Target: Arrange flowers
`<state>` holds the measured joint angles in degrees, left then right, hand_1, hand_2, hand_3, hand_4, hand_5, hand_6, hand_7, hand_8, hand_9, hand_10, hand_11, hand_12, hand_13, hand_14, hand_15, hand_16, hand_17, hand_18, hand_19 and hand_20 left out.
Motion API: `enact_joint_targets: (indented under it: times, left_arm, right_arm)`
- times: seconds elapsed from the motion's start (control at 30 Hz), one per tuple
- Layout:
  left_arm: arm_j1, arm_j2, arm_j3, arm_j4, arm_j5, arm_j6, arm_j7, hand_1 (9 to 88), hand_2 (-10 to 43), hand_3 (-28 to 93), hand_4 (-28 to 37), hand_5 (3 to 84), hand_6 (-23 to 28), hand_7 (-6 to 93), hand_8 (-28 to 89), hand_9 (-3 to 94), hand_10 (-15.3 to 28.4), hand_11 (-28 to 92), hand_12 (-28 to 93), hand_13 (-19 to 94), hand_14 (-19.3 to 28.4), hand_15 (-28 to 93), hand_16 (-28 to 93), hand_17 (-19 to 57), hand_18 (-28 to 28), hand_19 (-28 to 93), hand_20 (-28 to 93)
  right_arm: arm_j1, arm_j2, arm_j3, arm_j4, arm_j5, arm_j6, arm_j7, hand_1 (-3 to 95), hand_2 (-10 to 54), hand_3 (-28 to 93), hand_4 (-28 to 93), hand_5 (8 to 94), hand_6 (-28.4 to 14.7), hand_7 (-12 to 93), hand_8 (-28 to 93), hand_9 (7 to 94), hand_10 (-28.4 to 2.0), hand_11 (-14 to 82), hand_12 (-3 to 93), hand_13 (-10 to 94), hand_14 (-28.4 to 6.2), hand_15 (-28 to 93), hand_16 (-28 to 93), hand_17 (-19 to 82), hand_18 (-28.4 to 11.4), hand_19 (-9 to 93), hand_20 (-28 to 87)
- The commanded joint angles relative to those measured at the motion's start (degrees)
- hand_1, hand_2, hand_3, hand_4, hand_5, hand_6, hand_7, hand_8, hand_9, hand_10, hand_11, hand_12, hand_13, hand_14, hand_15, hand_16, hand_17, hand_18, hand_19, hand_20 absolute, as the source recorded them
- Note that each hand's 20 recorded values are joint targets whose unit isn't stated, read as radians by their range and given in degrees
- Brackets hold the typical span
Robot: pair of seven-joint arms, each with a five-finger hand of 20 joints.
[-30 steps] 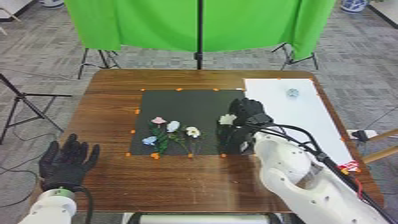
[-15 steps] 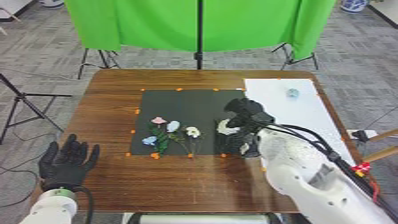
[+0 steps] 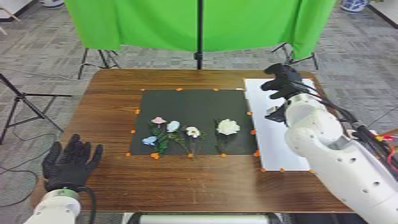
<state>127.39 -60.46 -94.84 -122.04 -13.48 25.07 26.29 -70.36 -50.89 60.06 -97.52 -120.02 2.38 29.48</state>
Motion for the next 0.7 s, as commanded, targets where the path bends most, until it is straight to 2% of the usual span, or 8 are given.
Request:
enact_joint_targets:
  times: [0.03, 0.1, 0.23, 0.4, 0.47, 0.53, 0.6, 0.7]
  left_arm:
    - [0.0, 1.84, 2.37, 0.99, -2.32, -0.13, 0.81, 31.3, 11.7, 75, -28.3, 53.4, 7.0, 42.6, -18, 49.3, 15.7, 59, 28, 39, 17.6, 76, -1, -1.2, 16.3, 49, 34]
    - [-0.1, 2.11, 2.51, 1.15, -1.78, 0.01, 0.73, 31.3, 11.7, 75, -28.3, 53.4, 7.0, 42.6, -18, 49.3, 15.7, 59, 28, 39, 17.6, 76, -1, -1.2, 16.3, 49, 34]
    - [-0.4, 2.46, 2.73, 1.44, -2.1, 0.21, 0.44, 31.3, 11.7, 75, -28.3, 53.4, 7.0, 42.7, -18, 49.3, 15.7, 59, 28, 39, 17.7, 76, -1, -1.2, 16.3, 49, 34]
    - [-0.4, 2.03, 2.5, 1.47, -1.58, 0.3, -0.06, 31.3, 11.8, 75, -28.3, 53.4, 7.0, 42.7, -18, 49.3, 15.7, 59, 28, 39, 17.6, 76, -1, -1.2, 16.3, 49, 34]
    - [-0.4, 2.13, 2.65, 1.49, -1.34, 0.46, 0.03, 31.3, 11.8, 75, -28.3, 53.4, 7.0, 42.7, -18, 49.2, 15.7, 59, 28, 39, 17.6, 76, -1, -1.2, 16.3, 49, 34]
    - [-0.6, 2.21, 3.25, 1.51, 0.34, 1.3, -0.45, 31.3, 11.8, 75, -28.3, 53.3, 7.0, 42.7, -18, 49.2, 15.8, 59, 28, 39, 17.6, 76, -1, -1.2, 16.3, 49, 34]
    - [-0.8, 2.08, 3.41, 1.53, 0.61, 0.58, -1.14, 31.3, 11.8, 75, -28.3, 53.3, 7.0, 42.6, -18, 49.2, 15.8, 59, 28, 39, 17.6, 76, -1, -1.2, 16.3, 49, 34]
    - [-1.6, 1.66, 4.08, 1.81, 0.67, 0.83, -1.36, 31.2, 11.7, 75, -28.3, 53.2, 7.0, 42.7, -18, 49.1, 15.8, 59, 28, 39, 17.7, 76, -1, -1.2, 16.3, 49, 34]
  right_arm:
    - [9.9, 4.9, -2.2, 8.2, -1.6, -10.8, 0.1, 42.6, -9.5, 81, -25, 44.5, -3.8, 16, -11, 32.1, -17.3, 7.3, 14.0, 16, -20.3, 33, 12, 7, -20.7, 52, 17]
    - [11.1, 4.8, -3.5, 10.8, -2.3, -12.3, -0.2, 43.5, -9.5, 82, -26, 43.6, -3.5, 17, -12, 30.4, -17.3, 6.9, 13.5, 13, -20.5, 31, 11, 6, -20.3, 51, 16]
    - [12.1, 4.1, -4.4, 14.0, -0.9, -15.1, 1.3, 45.0, -9.5, 82, -27, 41.8, -2.8, 18, -12, 29.0, -16.9, 6.8, 12.7, 12, -20.3, 31, 9, 4, -20.1, 51, 14]
    - [12.1, 2.2, -3.8, 17.3, -0.9, -21.4, 1.7, 47.7, -9.5, 82, -28, 39.8, -1.9, 18, -13, 29.8, -15.6, 8.0, 12.0, 19, -18.9, 32, 9, 10, -22.3, 53, 14]
    - [12.8, 3.4, -6.7, 18.8, -0.8, -19.6, 0.8, 48.4, -9.5, 82, -28, 39.1, -1.5, 18, -13, 30.0, -15.2, 8.1, 11.8, 20, -18.7, 32, 9, 10, -23.0, 52, 14]
    - [13.5, 4.1, -8.8, 20.9, -6.6, -19.2, -4.9, 48.3, -9.5, 81, -28, 36.3, -0.9, 19, -13, 29.5, -14.3, 8.3, 11.5, 21, -18.1, 32, 9, 11, -23.5, 52, 13]
    - [13.7, 4.3, -9.5, 21.9, -7.5, -18.3, -7.4, 47.8, -9.5, 81, -28, 33.7, -0.5, 19, -14, 28.7, -13.3, 8.6, 11.1, 22, -17.5, 32, 9, 12, -23.7, 52, 13]
    - [14.2, 4.5, -11.0, 22.6, -7.1, -17.0, -7.7, 48.2, -9.5, 81, -28, 28.9, 0.4, 22, -16, 23.7, -12.2, 10.2, 9.2, 23, -15.4, 33, 9, 15, -23.9, 53, 11]
